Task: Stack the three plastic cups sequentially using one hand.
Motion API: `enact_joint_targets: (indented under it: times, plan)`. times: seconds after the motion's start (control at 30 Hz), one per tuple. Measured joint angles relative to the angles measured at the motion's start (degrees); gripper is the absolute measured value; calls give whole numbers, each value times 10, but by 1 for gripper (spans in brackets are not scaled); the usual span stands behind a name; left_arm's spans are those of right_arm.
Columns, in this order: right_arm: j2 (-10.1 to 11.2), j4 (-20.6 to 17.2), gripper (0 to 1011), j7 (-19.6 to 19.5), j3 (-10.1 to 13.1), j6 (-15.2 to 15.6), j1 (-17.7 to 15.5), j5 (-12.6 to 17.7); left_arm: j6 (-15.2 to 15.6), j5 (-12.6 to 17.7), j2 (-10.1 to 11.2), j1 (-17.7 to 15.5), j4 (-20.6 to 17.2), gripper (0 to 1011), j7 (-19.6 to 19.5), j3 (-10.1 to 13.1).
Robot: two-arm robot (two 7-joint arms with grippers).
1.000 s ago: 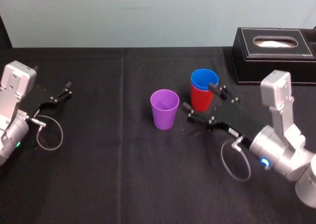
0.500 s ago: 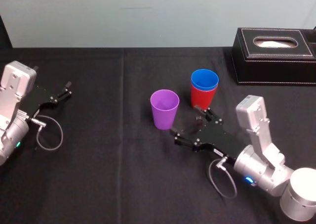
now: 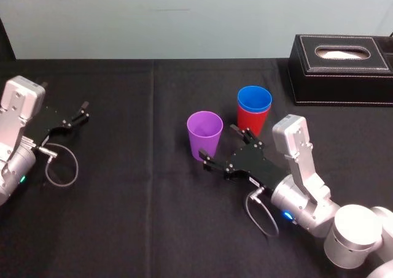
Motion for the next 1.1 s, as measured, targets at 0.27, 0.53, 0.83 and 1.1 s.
enact_joint_targets:
  times: [0.27,0.53,0.83,1.1]
  plan:
    - [-26,33,1003,-5,-3,6,26,-8,0,0,0,0,0,1005,0,0]
    - [-46,60,1002,-11,-7,7,49,-19,0,0,0,0,0,1005,0,0]
    - [-60,79,1003,-14,-7,2,64,-27,0,0,0,0,0,1005,0,0]
    - [-65,82,1003,-12,-5,-1,67,-26,0,0,0,0,0,1005,0,0]
